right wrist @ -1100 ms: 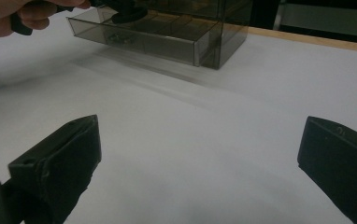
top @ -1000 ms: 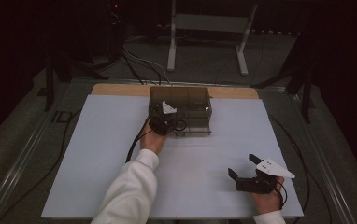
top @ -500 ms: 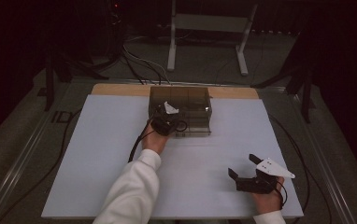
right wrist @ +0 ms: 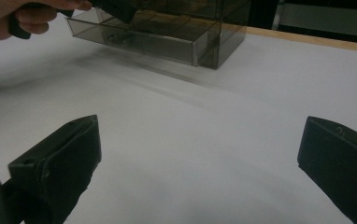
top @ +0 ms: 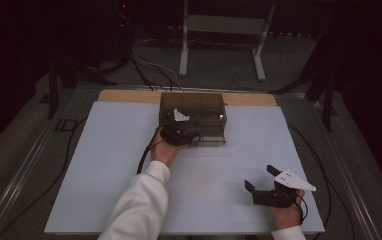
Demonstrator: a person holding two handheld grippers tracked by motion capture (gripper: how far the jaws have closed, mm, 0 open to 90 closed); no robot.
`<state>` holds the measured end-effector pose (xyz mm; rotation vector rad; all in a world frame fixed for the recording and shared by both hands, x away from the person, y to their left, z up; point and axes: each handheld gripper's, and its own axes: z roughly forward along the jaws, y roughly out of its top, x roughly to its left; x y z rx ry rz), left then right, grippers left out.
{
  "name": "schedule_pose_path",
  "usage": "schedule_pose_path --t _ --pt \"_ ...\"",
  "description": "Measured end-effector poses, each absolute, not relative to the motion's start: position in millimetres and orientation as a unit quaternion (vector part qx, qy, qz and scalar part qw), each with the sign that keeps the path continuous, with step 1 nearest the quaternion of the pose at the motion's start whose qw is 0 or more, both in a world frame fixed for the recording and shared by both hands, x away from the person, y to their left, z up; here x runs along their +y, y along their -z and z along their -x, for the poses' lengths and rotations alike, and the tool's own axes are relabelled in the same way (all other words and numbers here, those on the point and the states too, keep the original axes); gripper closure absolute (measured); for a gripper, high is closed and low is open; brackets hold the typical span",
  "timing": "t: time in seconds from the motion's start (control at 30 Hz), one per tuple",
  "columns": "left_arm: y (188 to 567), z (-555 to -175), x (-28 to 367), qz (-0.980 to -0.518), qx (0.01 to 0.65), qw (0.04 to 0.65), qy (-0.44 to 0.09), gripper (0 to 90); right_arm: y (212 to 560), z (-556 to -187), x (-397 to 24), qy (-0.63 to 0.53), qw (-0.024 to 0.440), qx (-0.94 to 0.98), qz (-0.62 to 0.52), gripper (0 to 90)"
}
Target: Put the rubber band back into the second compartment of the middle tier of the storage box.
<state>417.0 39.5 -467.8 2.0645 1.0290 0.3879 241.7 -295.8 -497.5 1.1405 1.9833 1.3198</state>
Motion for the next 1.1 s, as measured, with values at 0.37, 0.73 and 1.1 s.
schedule_pose_path --t 0.37,0.73,1.1 --pt "446 -403 63 -0.791 0.41 0.425 -0.159 40.6 498 -241 -296 -0.483 0.248 0.727 -0.419 0.3" --pt "429 -374 99 -0.768 0.413 0.444 -0.204 12.3 498 -241 -296 -0.482 0.248 0.729 -0.419 0.3" --pt "430 -344 128 -0.772 0.391 0.452 -0.215 0.3 498 -240 -295 -0.481 0.248 0.73 -0.417 0.3"
